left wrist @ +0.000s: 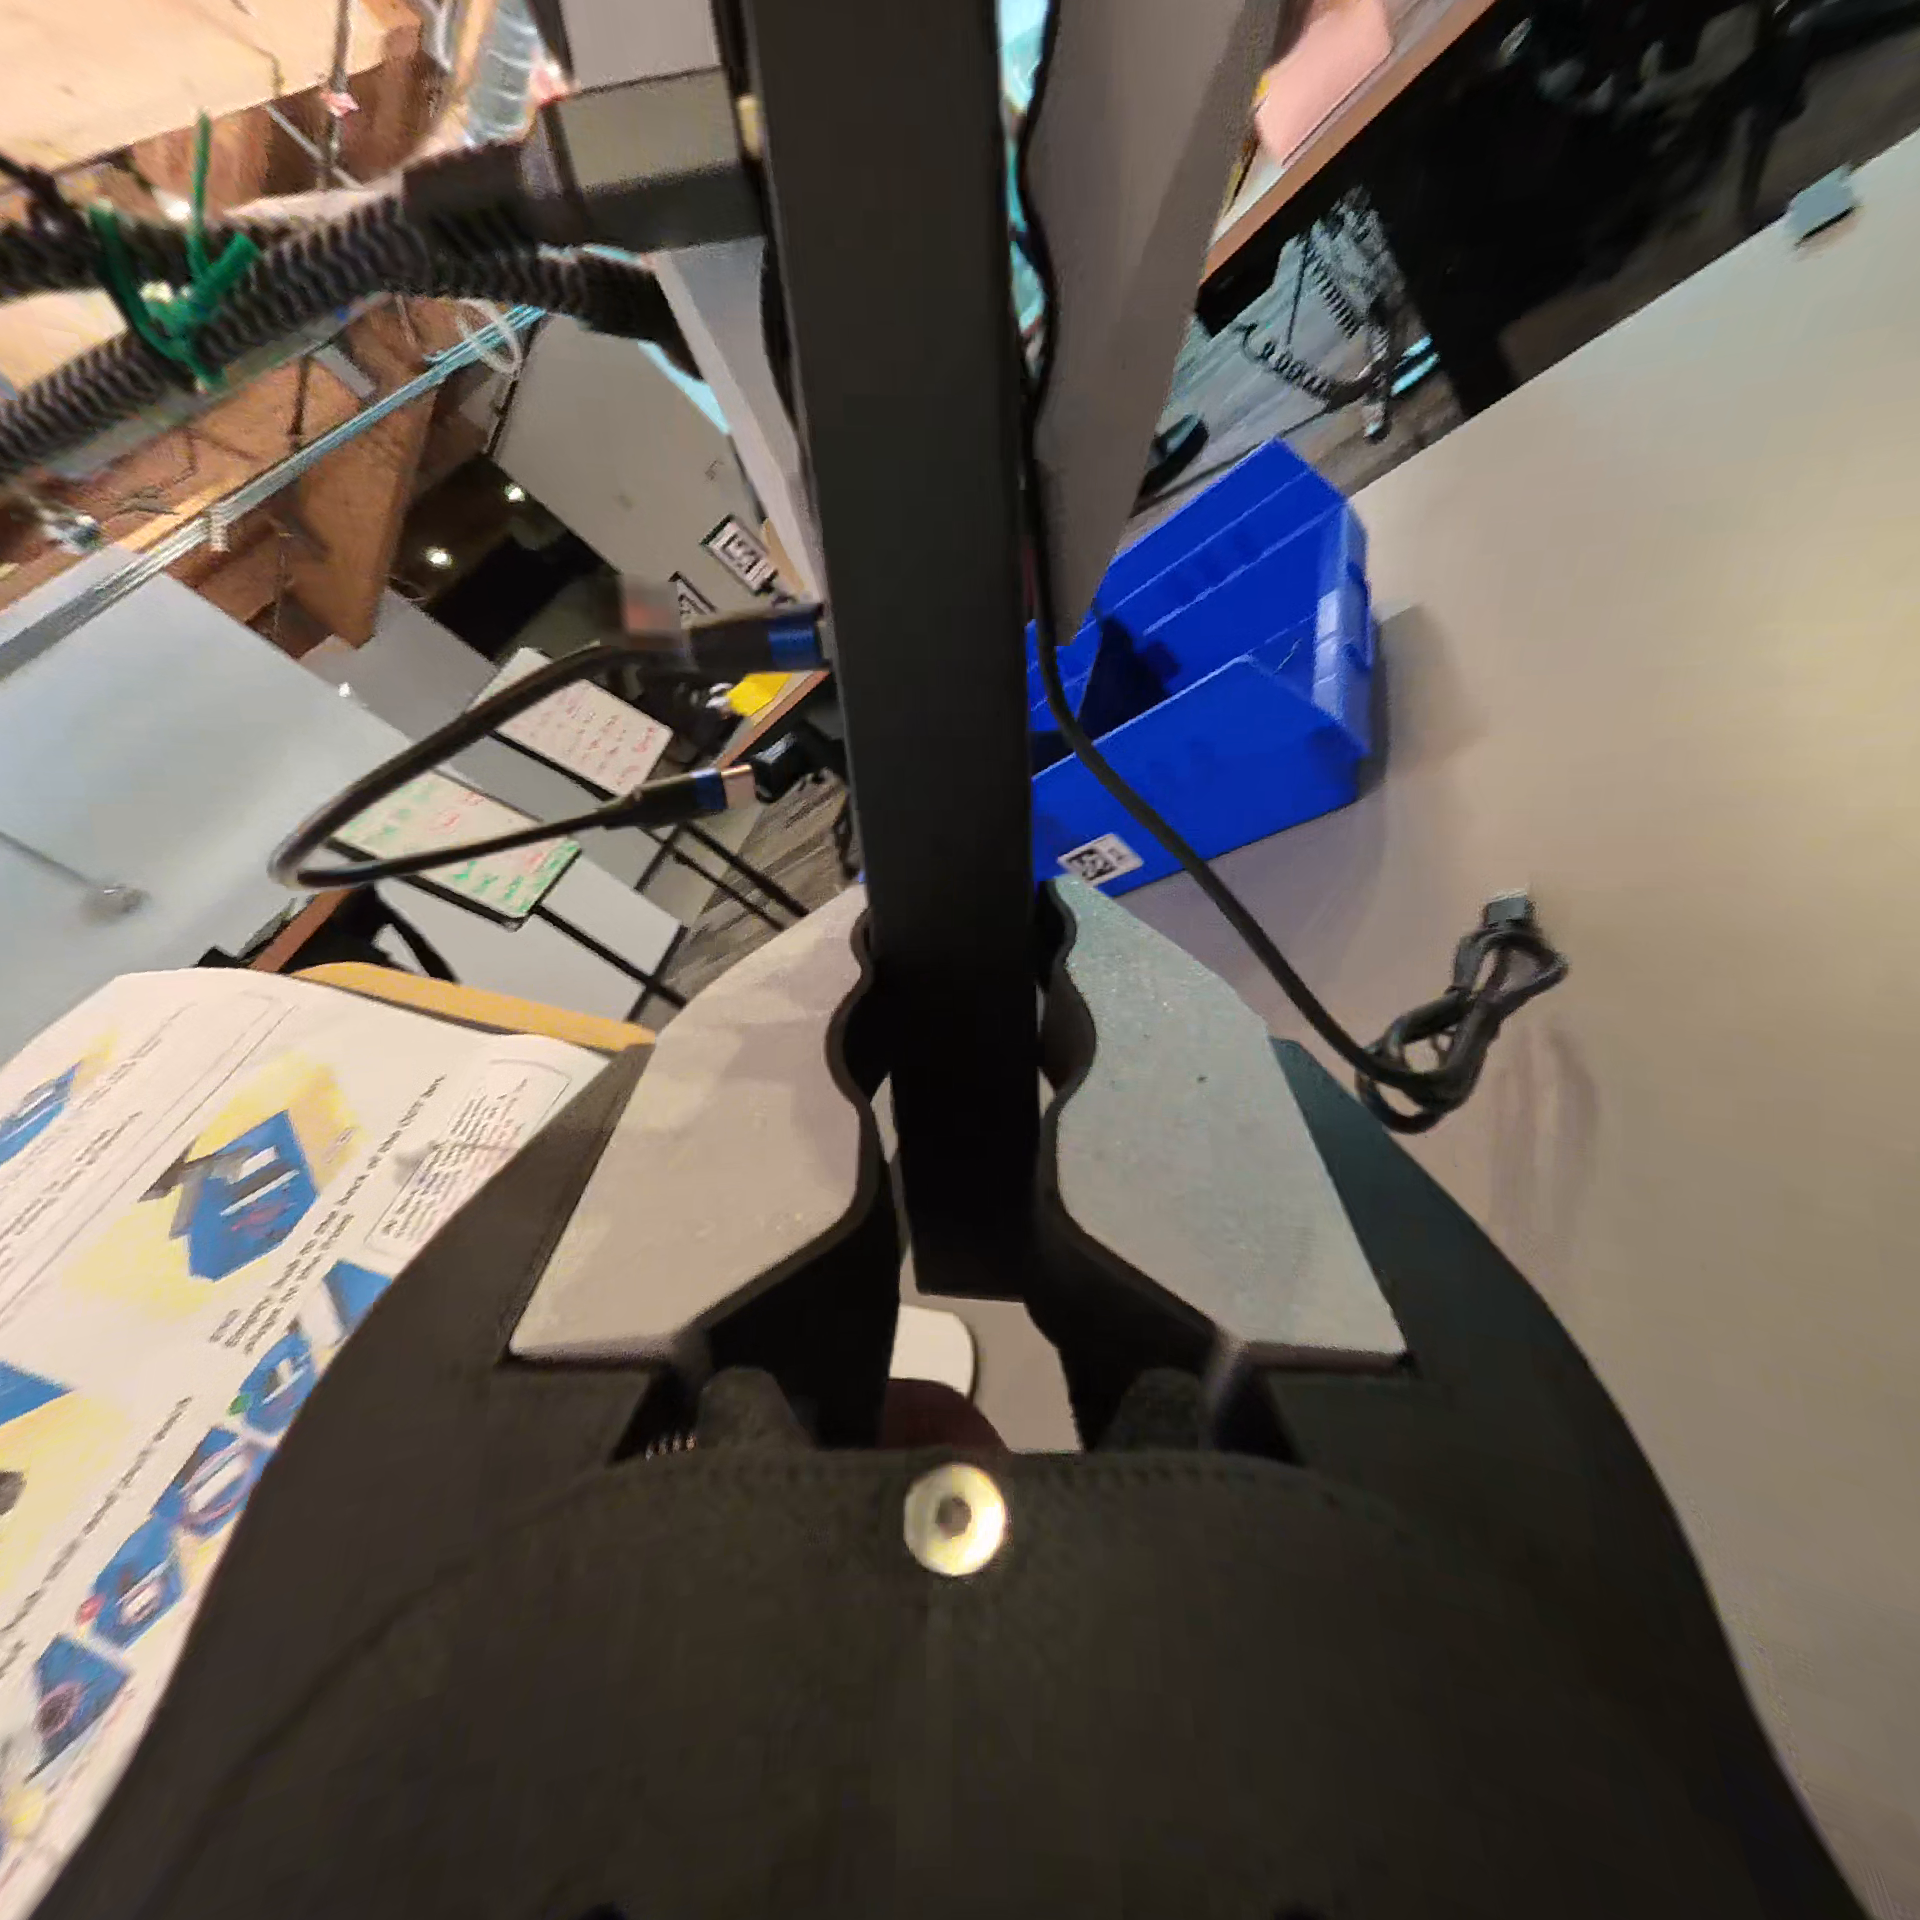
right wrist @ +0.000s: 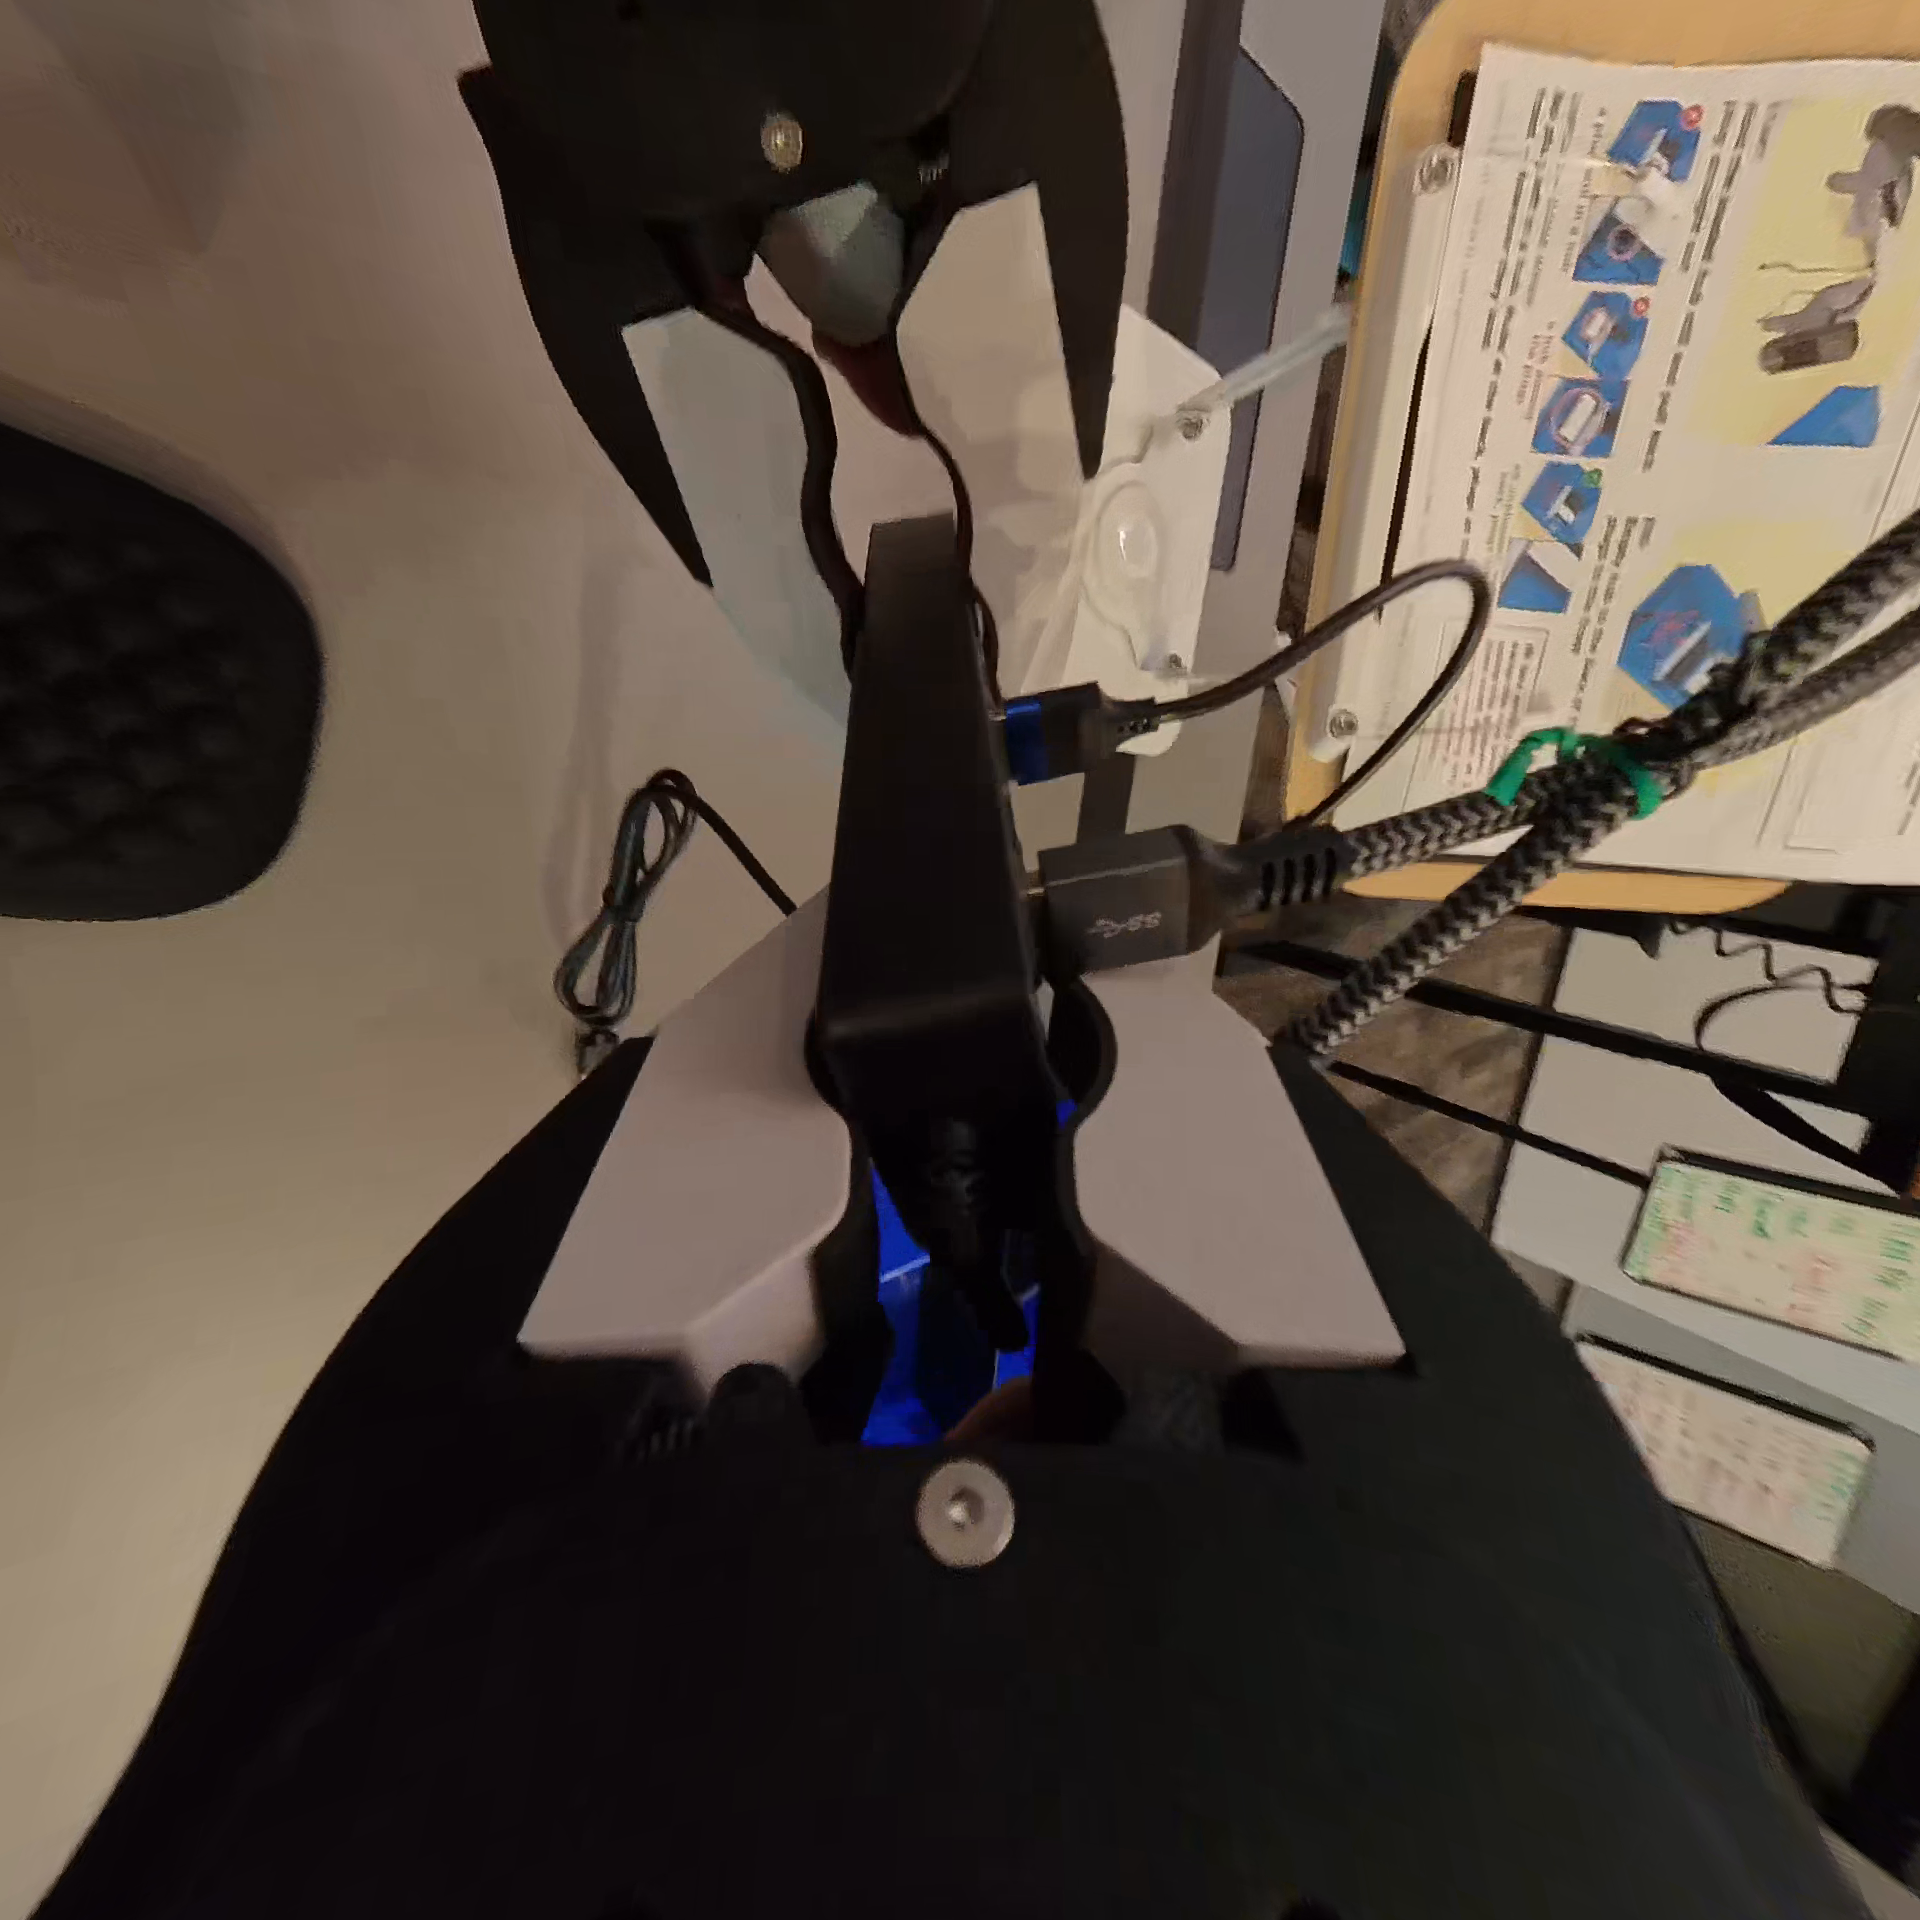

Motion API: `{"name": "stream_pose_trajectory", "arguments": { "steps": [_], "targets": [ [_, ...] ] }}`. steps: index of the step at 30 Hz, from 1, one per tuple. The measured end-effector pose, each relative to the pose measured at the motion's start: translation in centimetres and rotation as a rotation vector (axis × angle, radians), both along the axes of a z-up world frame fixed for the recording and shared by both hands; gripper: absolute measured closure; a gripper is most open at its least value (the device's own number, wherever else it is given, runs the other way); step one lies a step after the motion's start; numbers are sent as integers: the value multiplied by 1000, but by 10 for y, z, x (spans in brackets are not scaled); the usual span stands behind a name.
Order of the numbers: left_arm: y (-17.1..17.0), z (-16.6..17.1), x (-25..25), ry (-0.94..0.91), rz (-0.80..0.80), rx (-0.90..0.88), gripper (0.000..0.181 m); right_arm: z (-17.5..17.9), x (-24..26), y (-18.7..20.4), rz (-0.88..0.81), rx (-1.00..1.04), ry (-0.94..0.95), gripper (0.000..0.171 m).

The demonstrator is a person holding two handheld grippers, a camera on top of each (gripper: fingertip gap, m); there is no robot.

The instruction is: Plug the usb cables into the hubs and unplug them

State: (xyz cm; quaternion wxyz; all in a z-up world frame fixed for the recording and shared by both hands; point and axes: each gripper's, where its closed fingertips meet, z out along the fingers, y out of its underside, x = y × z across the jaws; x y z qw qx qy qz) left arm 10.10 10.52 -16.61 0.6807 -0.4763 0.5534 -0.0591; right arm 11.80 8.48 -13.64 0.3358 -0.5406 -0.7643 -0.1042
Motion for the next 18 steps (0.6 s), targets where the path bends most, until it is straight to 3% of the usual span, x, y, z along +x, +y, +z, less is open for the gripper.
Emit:
{"name": "stream_pose_trajectory", "arguments": {
  "steps": [3,8,11,14,18],
  "targets": [
    [17,-6,-9,56,88,46,156,-4,7,4,-25,53,-35,124],
    [34,-6,-23,78,164,111,156,15,15,-7,-75,109,32,123],
    [41,-4,-29,95,216,174,156,30,20,-18,-196,61,221,127],
    [44,0,-32,114,263,239,156,32,25,-31,-361,-117,520,100],
    [41,0,-28,143,275,303,156,2,33,-29,-512,-325,794,80]
  ]
}}
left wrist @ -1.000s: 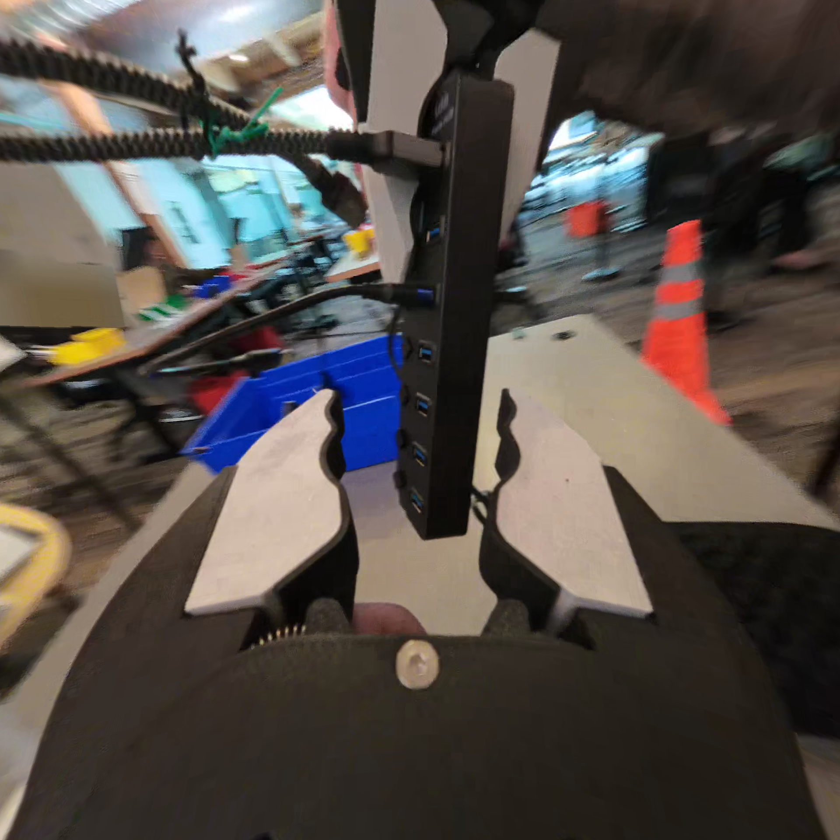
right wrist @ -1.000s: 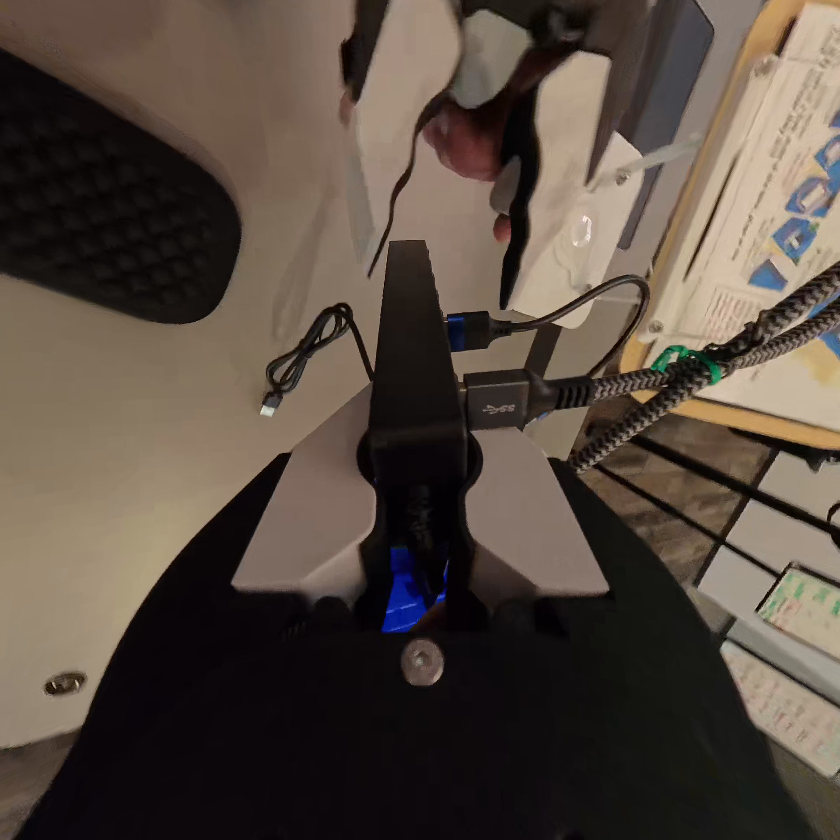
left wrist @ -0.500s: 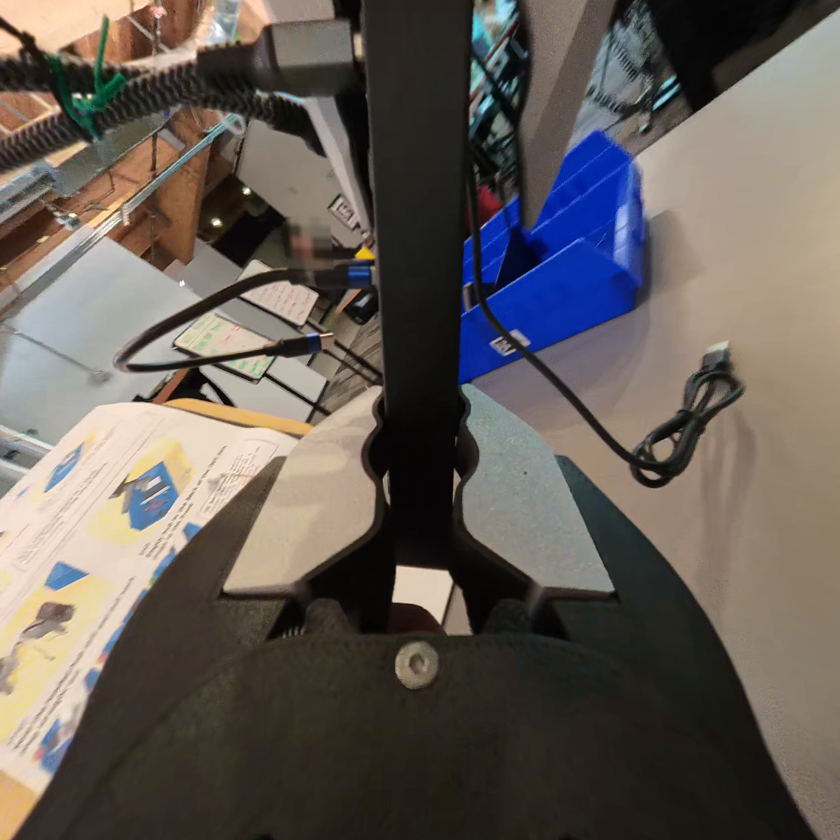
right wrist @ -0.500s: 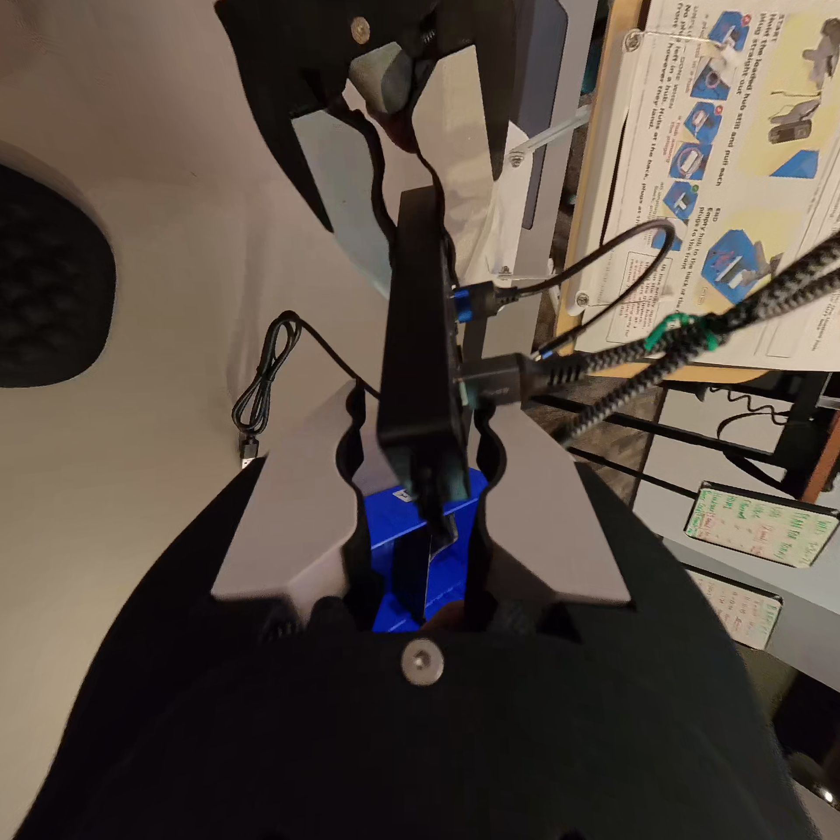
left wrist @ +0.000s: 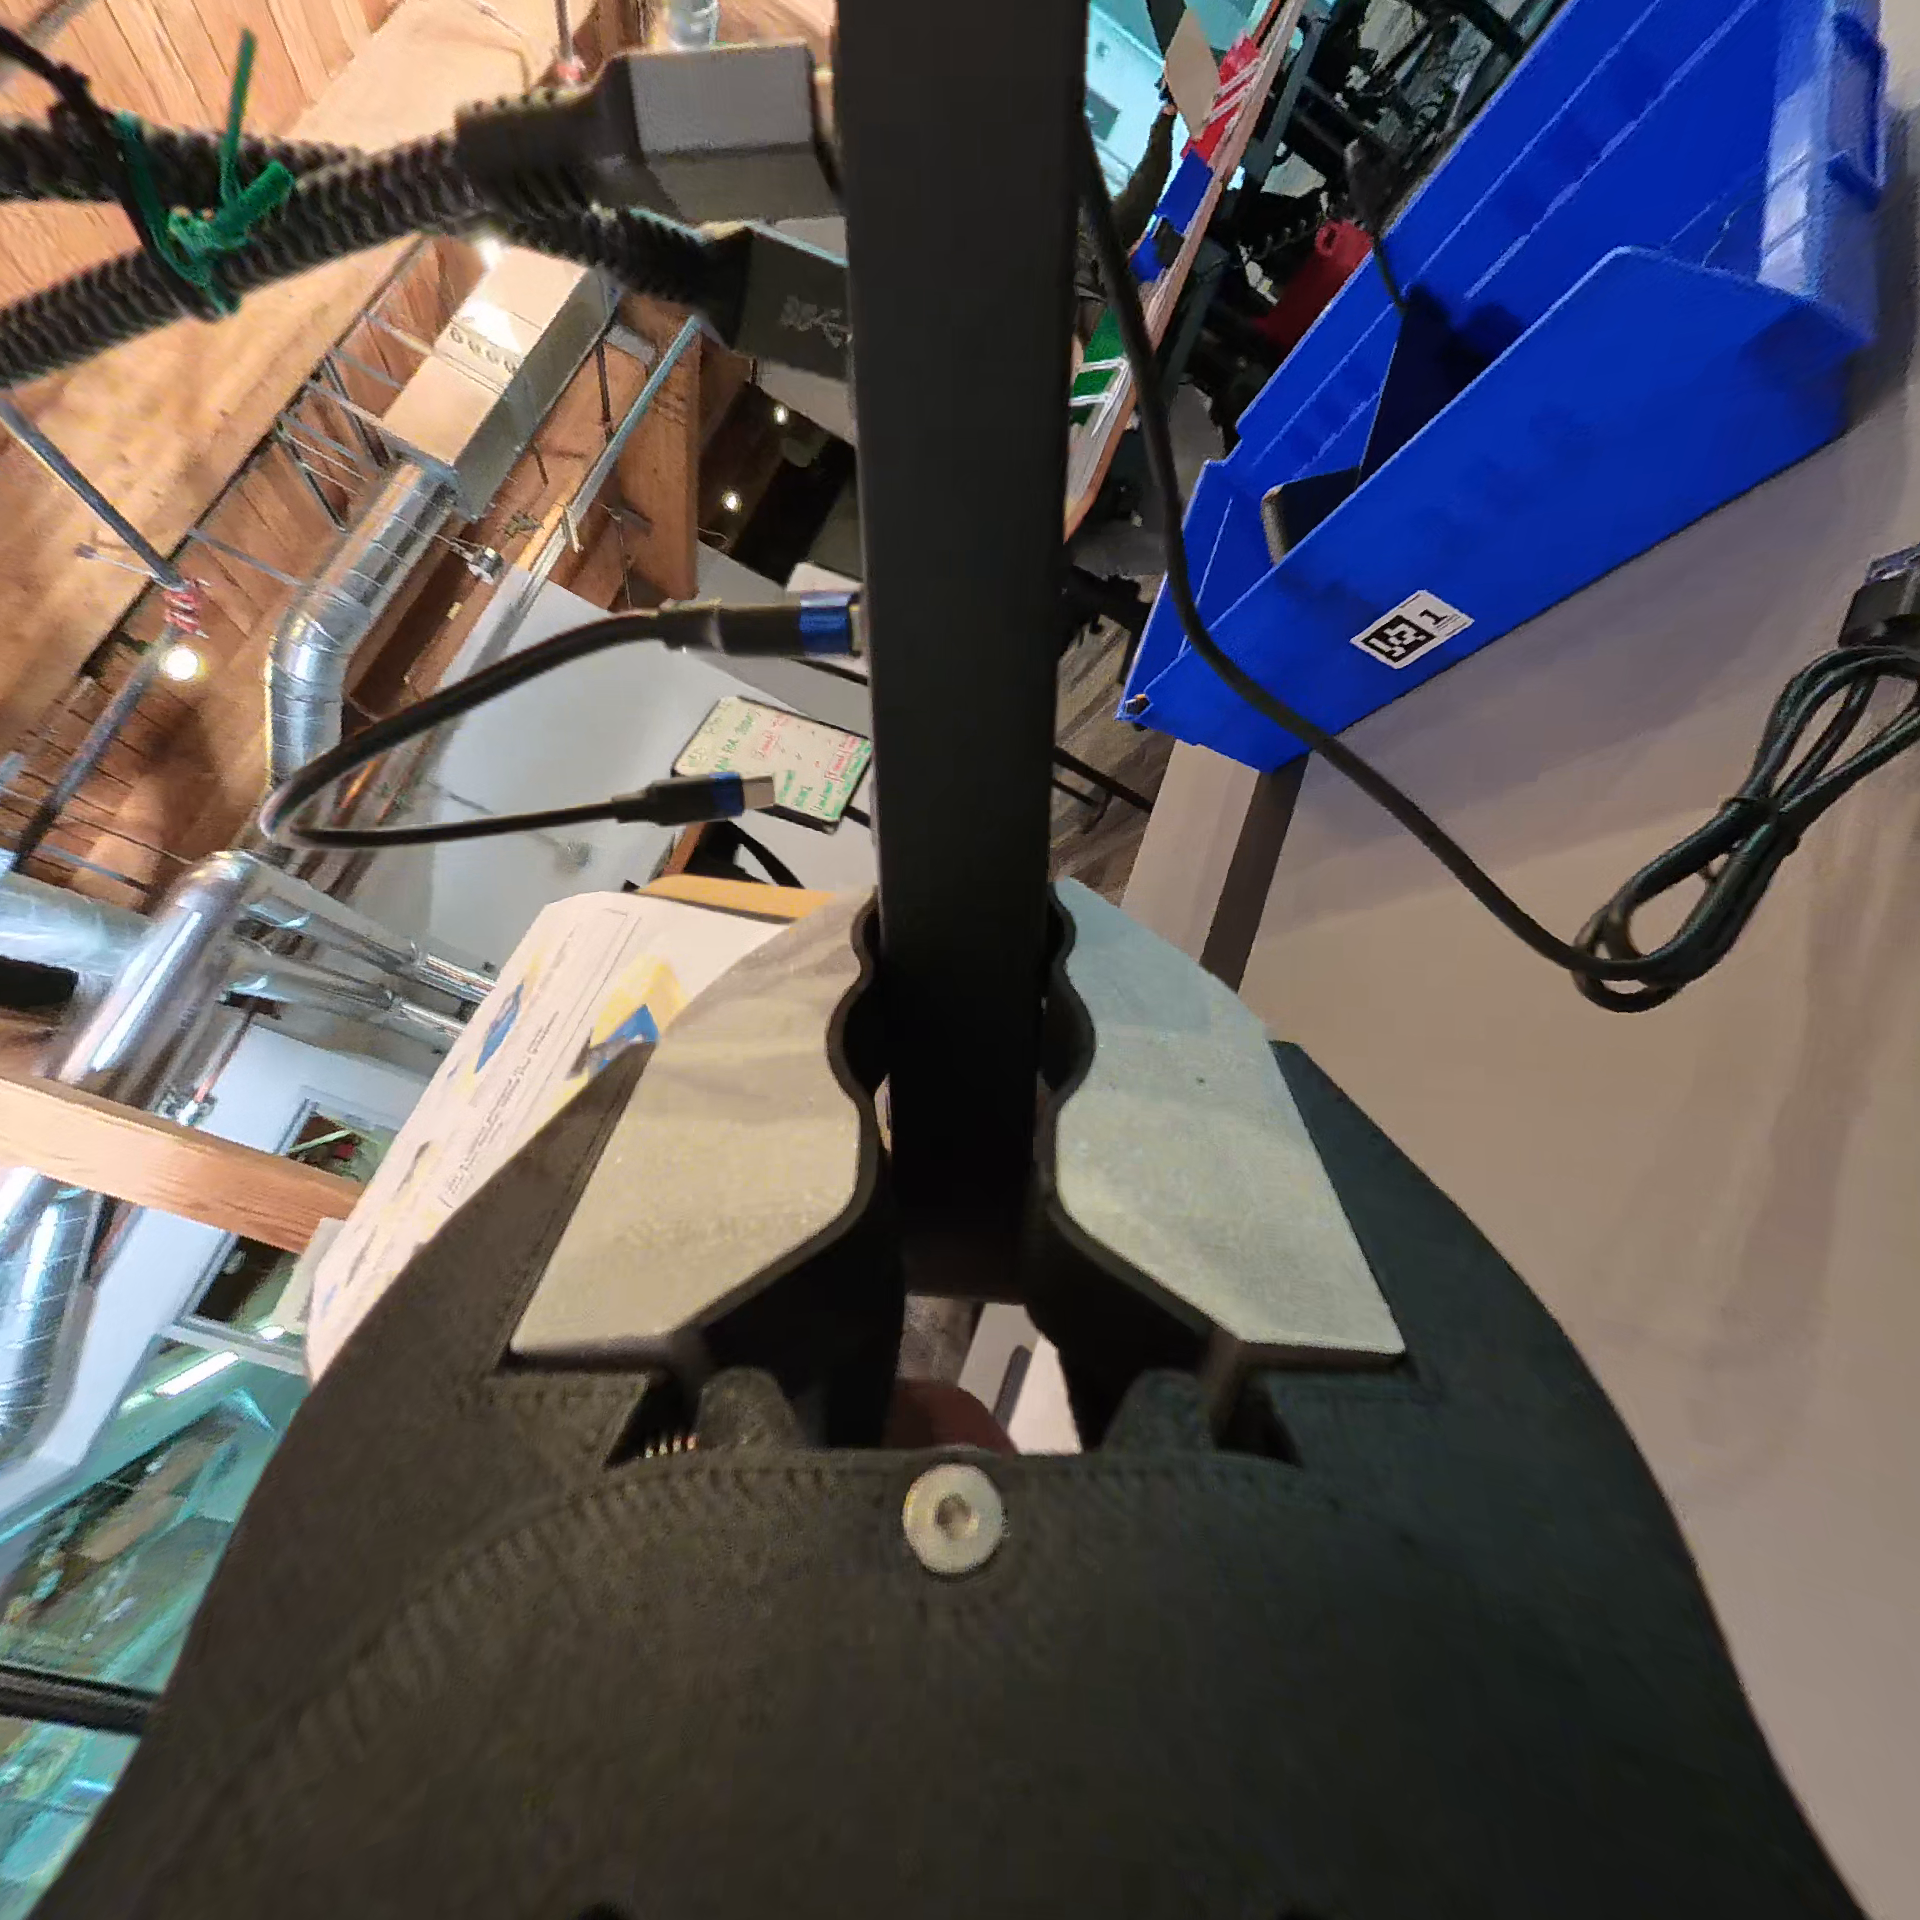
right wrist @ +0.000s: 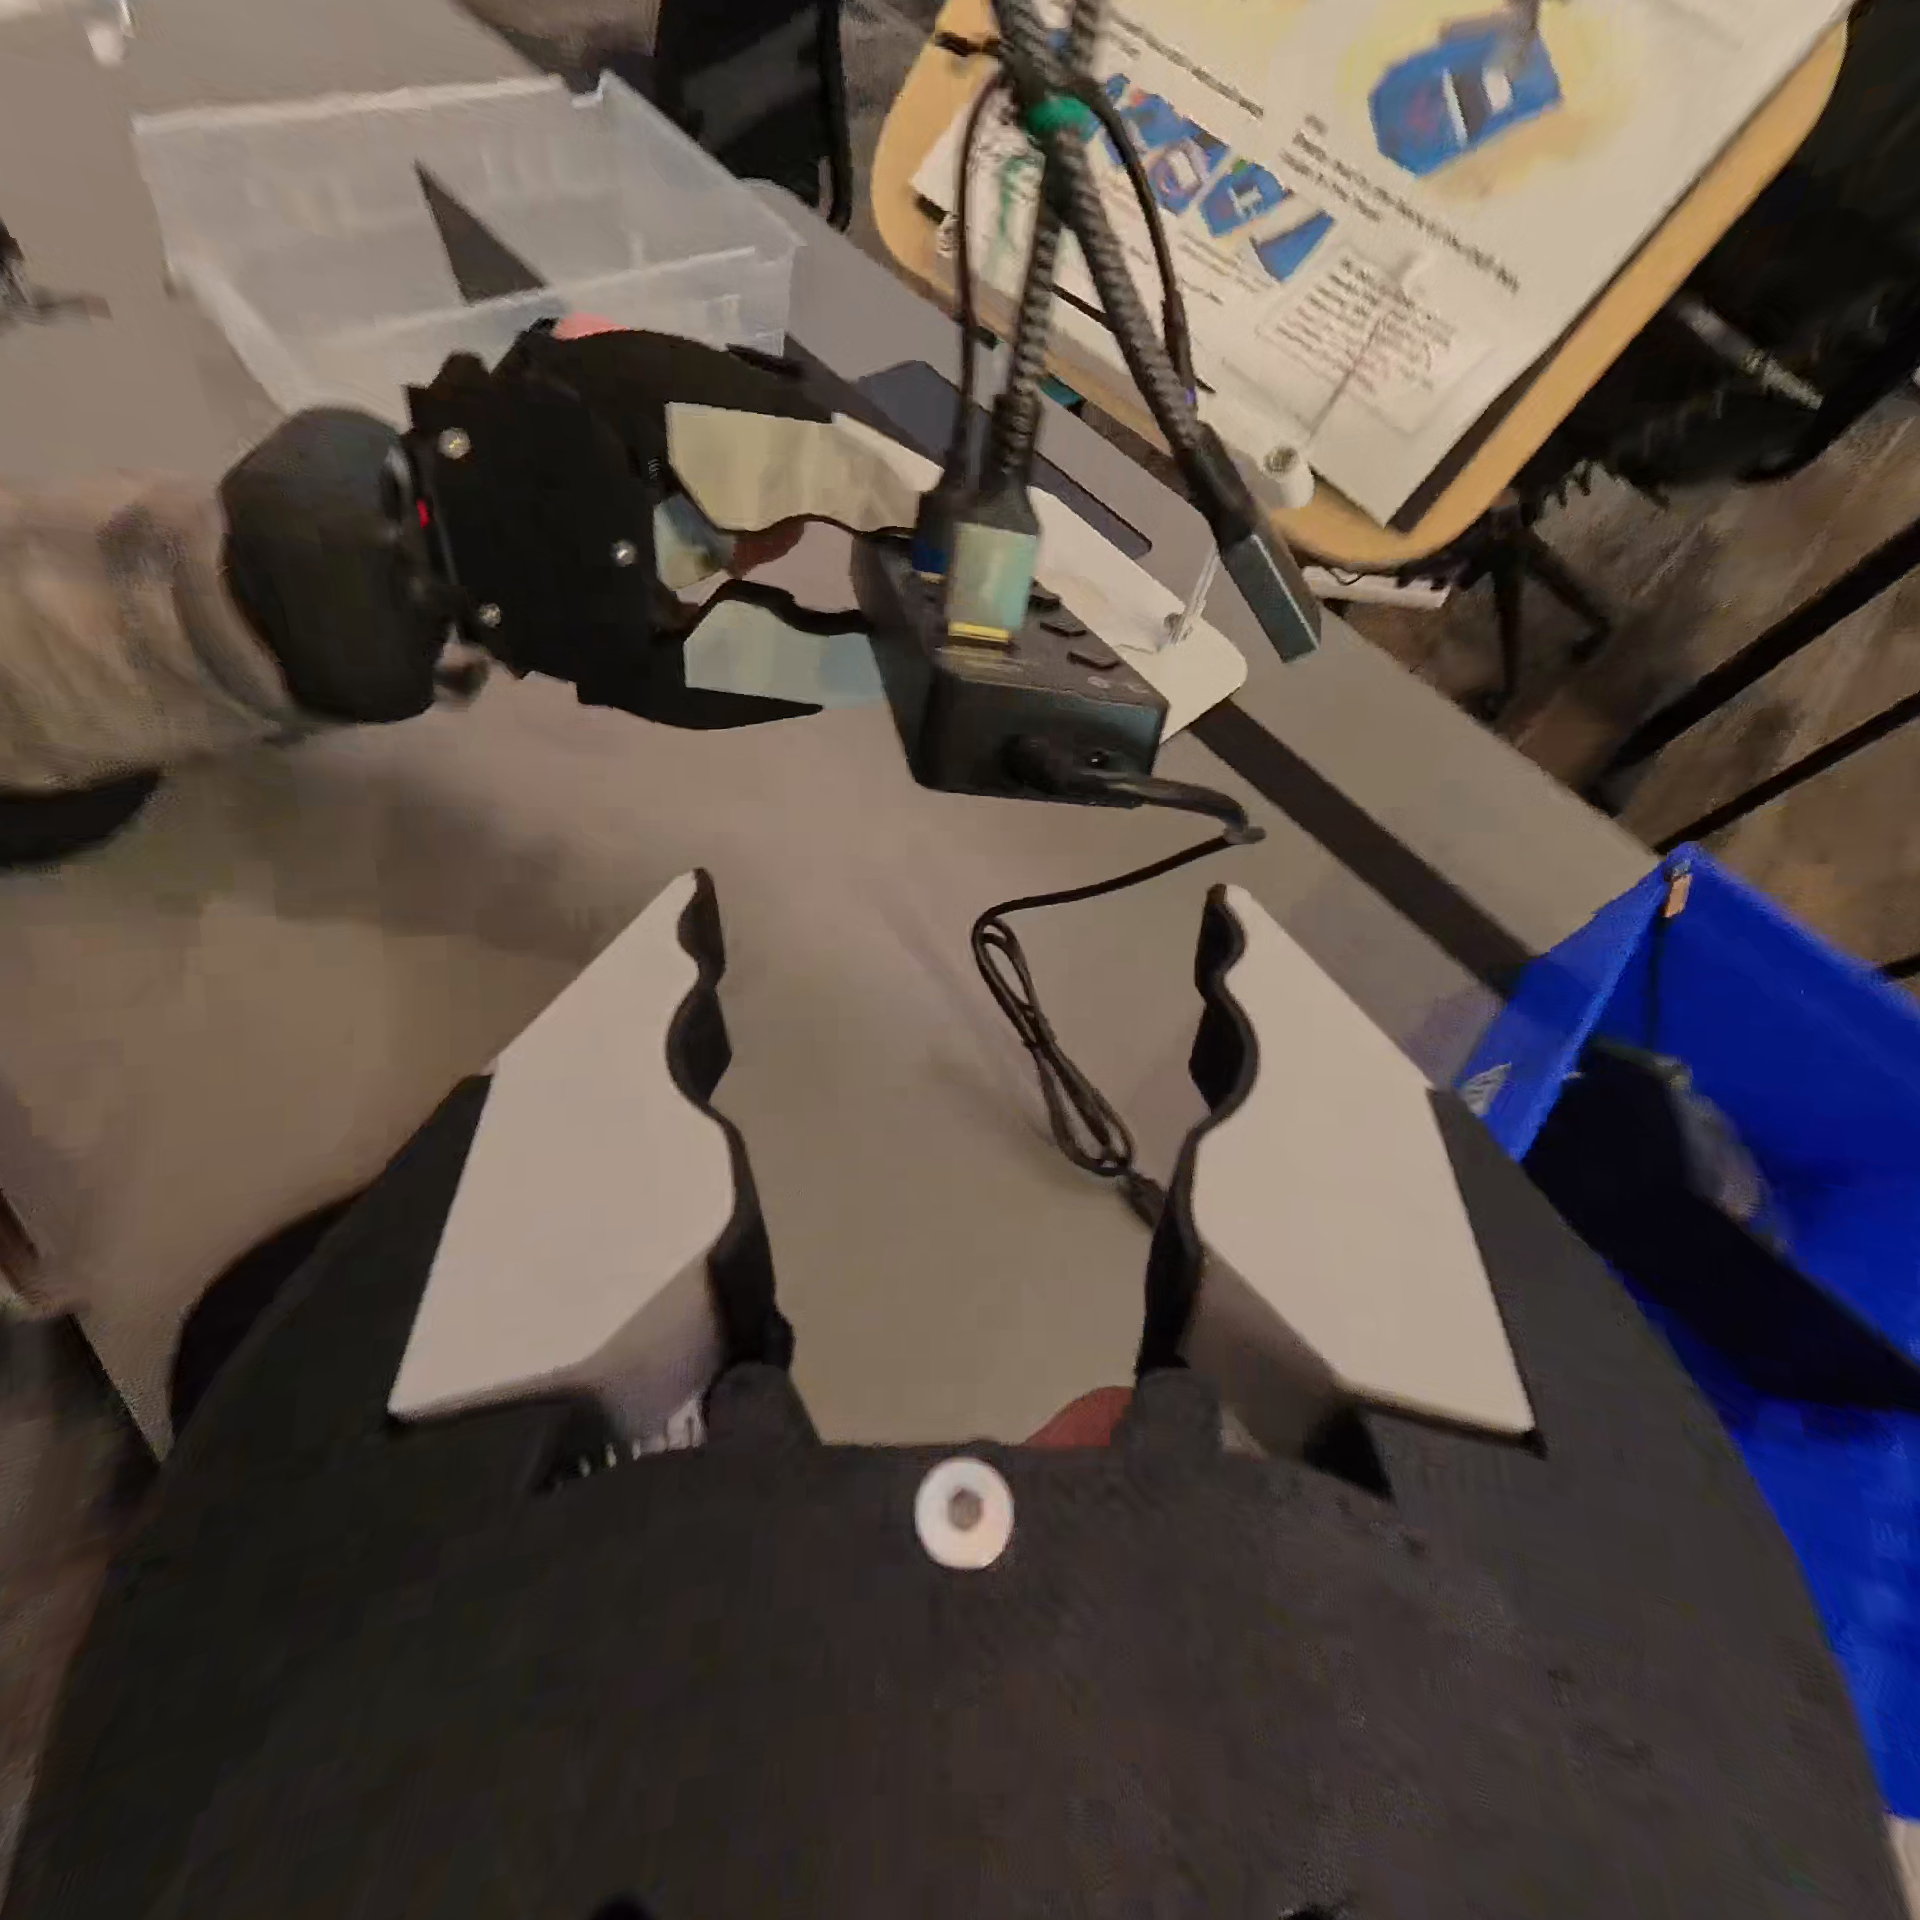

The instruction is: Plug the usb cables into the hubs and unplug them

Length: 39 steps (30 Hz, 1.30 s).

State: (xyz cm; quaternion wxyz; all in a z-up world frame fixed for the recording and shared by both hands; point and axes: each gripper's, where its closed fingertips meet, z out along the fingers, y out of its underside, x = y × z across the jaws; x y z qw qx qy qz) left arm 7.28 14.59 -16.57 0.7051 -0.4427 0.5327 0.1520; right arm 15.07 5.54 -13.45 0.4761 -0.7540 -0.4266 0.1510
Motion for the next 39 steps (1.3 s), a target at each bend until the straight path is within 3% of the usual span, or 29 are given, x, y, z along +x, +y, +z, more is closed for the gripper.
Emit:
{"name": "stream_pose_trajectory", "arguments": {
  "steps": [4,8,11,12,13,21,39],
  "targets": [
    [-11,-5,13,26,-26,15,157,-17,-16,14,-1,-64,231,72],
    [-15,-10,20,52,-17,29,156,-8,-36,26,10,15,381,70],
    [-16,-10,20,51,-15,38,156,1,-35,35,-21,32,468,91],
    [-16,-8,20,45,-15,48,156,4,-33,37,-28,46,480,105],
    [-17,-7,21,45,-15,49,157,3,-31,39,-29,54,475,109],
    [-14,-13,24,68,-6,22,156,-2,-28,41,-5,55,435,110],
    [-30,-19,41,-40,-161,-121,143,51,3,46,-35,145,504,110]
  ]
}}
